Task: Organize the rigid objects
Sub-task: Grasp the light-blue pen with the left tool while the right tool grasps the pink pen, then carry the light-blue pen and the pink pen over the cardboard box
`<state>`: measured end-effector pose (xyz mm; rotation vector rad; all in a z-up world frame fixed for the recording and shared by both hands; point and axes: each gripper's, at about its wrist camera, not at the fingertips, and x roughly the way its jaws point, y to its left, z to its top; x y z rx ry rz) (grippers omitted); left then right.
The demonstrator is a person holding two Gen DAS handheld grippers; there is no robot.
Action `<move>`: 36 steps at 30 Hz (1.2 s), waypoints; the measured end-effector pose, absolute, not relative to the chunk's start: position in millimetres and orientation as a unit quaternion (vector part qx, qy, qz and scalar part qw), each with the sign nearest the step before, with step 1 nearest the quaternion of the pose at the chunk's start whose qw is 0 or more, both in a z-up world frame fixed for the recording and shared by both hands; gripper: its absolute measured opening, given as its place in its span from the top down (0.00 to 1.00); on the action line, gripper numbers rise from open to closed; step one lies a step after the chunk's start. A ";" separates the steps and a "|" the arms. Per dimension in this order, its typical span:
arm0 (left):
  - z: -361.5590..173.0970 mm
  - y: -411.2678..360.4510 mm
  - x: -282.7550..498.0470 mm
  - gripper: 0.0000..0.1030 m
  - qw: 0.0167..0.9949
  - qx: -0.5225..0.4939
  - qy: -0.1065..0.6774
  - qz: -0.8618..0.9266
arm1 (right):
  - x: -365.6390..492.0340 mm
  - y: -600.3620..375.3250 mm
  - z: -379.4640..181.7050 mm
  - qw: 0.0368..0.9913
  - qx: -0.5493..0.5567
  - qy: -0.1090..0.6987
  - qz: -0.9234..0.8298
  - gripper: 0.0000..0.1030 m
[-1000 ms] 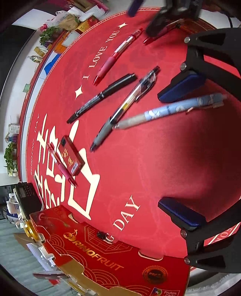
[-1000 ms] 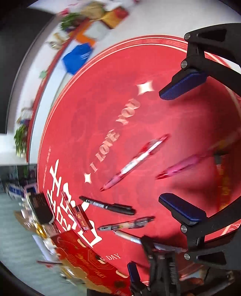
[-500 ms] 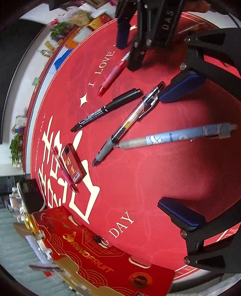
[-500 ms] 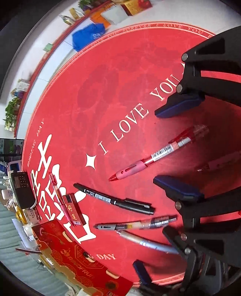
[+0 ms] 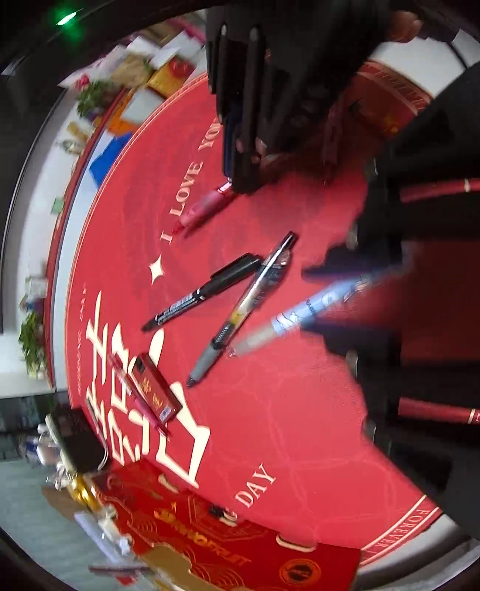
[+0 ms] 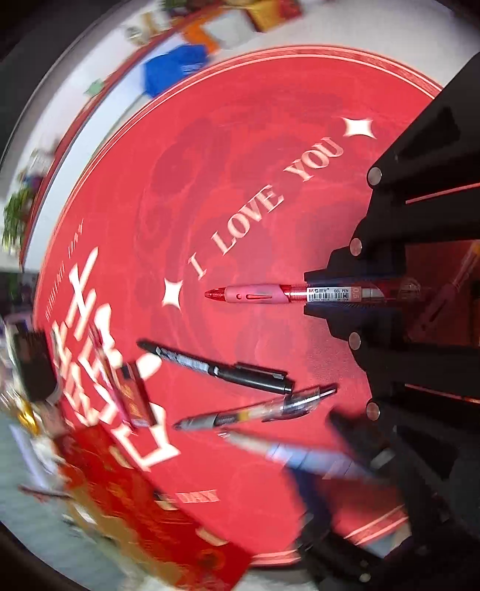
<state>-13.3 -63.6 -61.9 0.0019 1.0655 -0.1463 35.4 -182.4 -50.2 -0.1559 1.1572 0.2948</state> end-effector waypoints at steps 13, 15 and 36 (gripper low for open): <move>-33.0 -14.8 -23.1 0.90 0.867 -0.050 0.491 -0.068 | 6.4 -215.5 -16.7 0.840 0.085 0.517 0.141 0.90; -26.6 -12.9 -25.7 0.90 0.873 -0.041 0.482 -0.060 | 4.2 -213.3 -14.3 0.840 0.089 0.516 0.144 0.90; 25.9 36.2 -32.1 0.90 0.914 -0.033 0.404 0.005 | 11.6 -144.9 21.5 0.854 0.069 0.482 0.181 0.90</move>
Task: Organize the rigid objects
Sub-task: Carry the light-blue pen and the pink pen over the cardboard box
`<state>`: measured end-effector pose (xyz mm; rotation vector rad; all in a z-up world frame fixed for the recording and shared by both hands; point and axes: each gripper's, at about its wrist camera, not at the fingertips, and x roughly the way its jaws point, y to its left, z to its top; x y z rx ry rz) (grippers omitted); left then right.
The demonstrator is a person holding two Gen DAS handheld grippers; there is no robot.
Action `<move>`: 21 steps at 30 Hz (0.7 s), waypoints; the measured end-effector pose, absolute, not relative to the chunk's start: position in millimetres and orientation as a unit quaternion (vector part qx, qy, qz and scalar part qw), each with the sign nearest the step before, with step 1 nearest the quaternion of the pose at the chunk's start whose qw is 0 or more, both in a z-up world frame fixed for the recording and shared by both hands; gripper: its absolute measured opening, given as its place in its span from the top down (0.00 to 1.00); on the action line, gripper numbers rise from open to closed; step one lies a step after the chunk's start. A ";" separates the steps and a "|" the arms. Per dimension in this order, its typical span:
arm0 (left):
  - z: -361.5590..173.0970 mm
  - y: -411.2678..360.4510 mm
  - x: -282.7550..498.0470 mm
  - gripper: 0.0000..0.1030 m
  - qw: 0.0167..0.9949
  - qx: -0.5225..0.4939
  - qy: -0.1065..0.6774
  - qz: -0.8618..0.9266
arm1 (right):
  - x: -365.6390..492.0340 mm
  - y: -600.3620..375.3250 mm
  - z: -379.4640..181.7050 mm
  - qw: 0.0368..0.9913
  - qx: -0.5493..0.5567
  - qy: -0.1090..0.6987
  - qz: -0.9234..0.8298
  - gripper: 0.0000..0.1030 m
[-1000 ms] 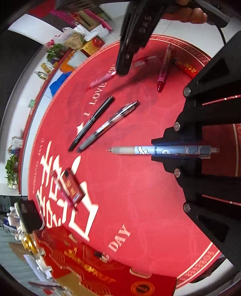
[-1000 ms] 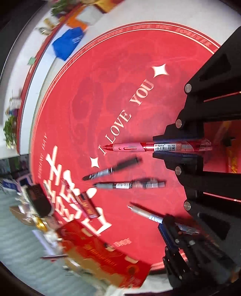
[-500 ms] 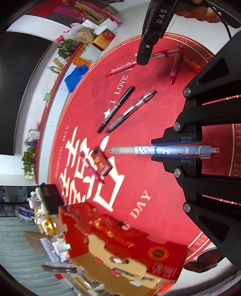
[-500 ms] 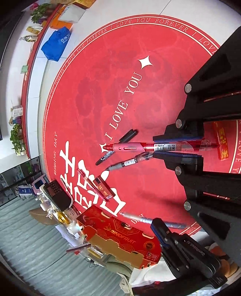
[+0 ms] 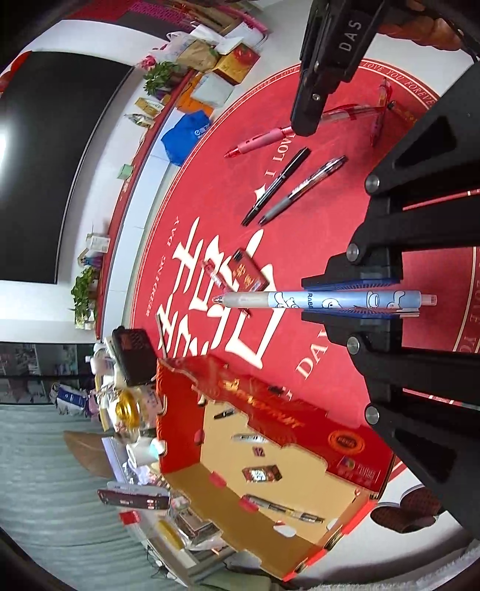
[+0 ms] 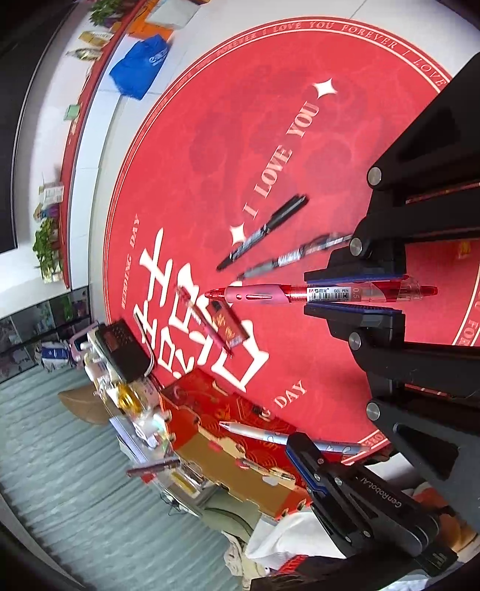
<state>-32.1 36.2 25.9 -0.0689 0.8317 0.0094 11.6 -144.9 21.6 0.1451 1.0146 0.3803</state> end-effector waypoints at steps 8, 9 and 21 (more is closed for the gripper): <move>34.2 62.1 -32.1 0.90 0.919 -0.054 0.391 0.020 | 19.0 -110.4 32.4 0.851 0.052 0.481 0.203 0.90; 36.4 66.3 -32.1 0.90 0.920 -0.057 0.387 0.023 | 20.0 -107.0 33.2 0.850 0.052 0.482 0.206 0.90; 60.2 133.5 -35.5 0.90 0.932 -0.083 0.341 0.090 | 33.2 -39.1 55.9 0.847 0.028 0.464 0.256 0.90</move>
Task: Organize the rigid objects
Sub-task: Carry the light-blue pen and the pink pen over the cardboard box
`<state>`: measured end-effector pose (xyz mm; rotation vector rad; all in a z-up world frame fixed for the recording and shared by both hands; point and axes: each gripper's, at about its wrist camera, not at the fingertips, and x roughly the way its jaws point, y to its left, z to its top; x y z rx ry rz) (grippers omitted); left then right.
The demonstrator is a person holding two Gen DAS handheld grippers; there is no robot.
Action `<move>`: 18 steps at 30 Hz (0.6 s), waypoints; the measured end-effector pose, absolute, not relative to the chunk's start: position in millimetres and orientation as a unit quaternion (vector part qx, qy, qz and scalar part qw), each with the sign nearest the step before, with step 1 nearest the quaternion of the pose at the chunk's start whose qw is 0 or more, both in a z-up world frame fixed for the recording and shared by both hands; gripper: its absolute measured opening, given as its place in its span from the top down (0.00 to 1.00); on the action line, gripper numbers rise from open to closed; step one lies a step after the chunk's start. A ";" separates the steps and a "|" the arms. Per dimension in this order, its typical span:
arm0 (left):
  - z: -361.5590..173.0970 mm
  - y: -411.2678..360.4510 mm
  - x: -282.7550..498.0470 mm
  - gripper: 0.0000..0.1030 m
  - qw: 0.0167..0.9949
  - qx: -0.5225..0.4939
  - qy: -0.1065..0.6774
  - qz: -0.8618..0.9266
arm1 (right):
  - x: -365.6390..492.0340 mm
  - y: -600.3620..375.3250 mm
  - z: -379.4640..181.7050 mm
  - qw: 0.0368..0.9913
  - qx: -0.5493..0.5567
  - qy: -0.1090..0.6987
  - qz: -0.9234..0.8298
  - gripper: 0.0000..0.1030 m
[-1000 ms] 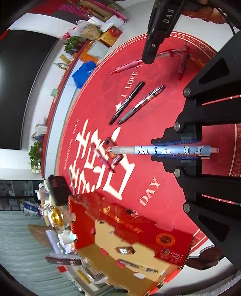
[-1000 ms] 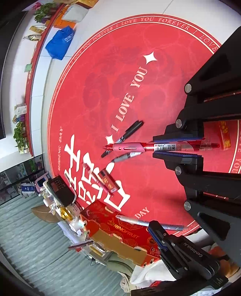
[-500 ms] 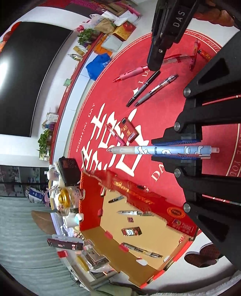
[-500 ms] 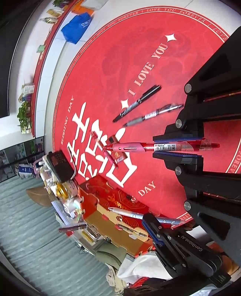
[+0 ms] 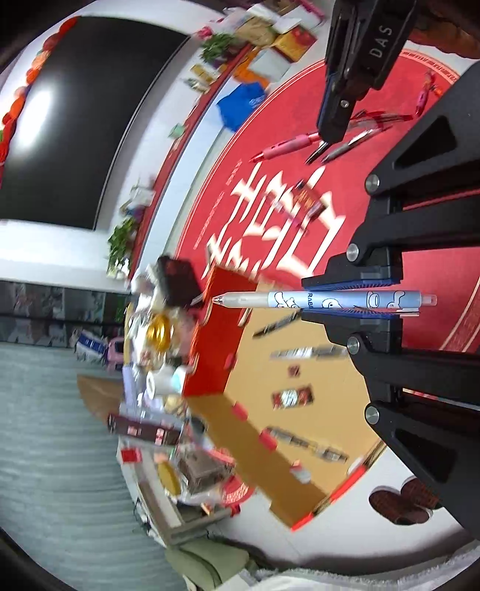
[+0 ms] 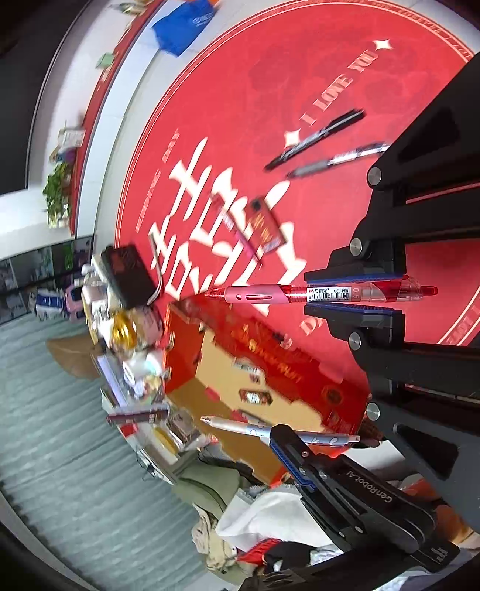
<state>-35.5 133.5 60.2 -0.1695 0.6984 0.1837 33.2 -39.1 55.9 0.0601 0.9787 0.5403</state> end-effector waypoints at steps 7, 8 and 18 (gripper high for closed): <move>60.5 181.3 -39.0 0.90 0.929 -0.097 0.330 0.140 | 36.9 7.3 64.5 0.839 0.012 0.455 0.298 0.90; 59.6 189.1 -39.1 0.90 0.927 -0.100 0.330 0.148 | 37.7 14.4 65.7 0.837 0.011 0.455 0.305 0.90; 52.2 221.7 -39.1 0.91 0.920 -0.109 0.333 0.177 | 43.7 75.9 69.4 0.822 -0.014 0.451 0.348 0.90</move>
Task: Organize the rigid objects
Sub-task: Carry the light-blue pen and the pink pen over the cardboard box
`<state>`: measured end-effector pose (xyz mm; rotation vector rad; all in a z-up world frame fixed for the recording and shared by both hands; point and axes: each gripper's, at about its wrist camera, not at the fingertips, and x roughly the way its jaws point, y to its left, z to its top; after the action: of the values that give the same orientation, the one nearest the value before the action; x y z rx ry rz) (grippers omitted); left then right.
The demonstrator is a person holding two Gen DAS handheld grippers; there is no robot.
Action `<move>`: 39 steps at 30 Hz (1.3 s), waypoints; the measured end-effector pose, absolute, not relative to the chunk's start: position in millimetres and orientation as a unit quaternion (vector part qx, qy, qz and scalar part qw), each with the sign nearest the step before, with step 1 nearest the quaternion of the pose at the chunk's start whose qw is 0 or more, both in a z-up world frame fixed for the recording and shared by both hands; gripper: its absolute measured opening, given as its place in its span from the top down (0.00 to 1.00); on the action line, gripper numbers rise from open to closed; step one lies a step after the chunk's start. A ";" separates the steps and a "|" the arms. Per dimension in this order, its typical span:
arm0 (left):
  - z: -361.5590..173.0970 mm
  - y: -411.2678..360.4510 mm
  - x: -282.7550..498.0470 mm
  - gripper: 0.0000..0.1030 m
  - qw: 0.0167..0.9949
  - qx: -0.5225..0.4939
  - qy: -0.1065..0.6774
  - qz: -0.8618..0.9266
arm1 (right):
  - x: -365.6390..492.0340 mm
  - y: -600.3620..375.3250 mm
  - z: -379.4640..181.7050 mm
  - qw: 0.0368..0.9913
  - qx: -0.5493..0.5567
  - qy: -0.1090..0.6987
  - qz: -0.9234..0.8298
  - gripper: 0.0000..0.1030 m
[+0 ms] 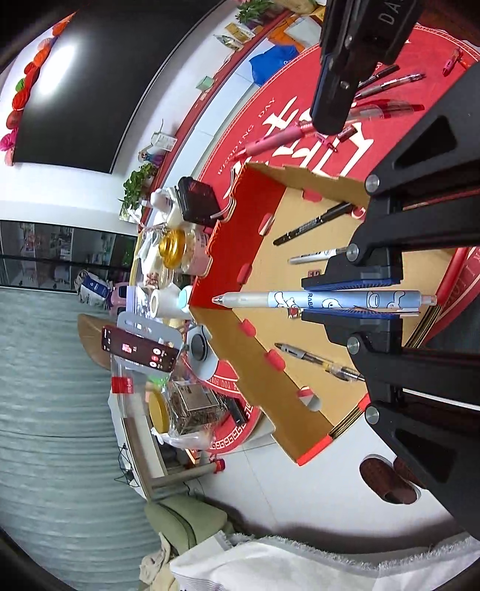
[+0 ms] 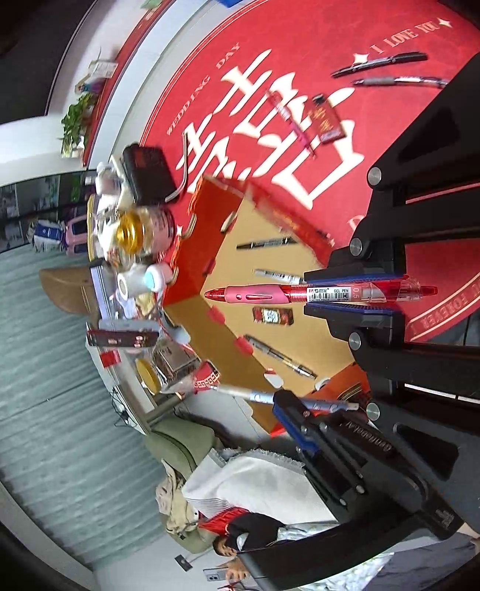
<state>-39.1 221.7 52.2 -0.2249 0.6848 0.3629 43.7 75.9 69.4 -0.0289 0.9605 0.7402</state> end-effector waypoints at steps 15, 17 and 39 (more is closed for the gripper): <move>38.8 243.2 -22.0 0.91 0.912 -0.113 0.344 0.191 | 60.9 114.5 55.0 0.815 -0.043 0.463 0.345 0.90; 36.3 245.5 -20.9 0.91 0.911 -0.114 0.346 0.192 | 62.8 116.7 52.3 0.814 -0.046 0.465 0.344 0.90; 20.3 255.8 -0.1 0.91 0.904 -0.115 0.368 0.187 | 80.4 131.1 38.4 0.811 -0.058 0.480 0.330 0.90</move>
<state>-0.1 255.8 20.3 -0.2378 0.7599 0.3862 80.4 131.1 38.4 -0.1229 1.0264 0.7041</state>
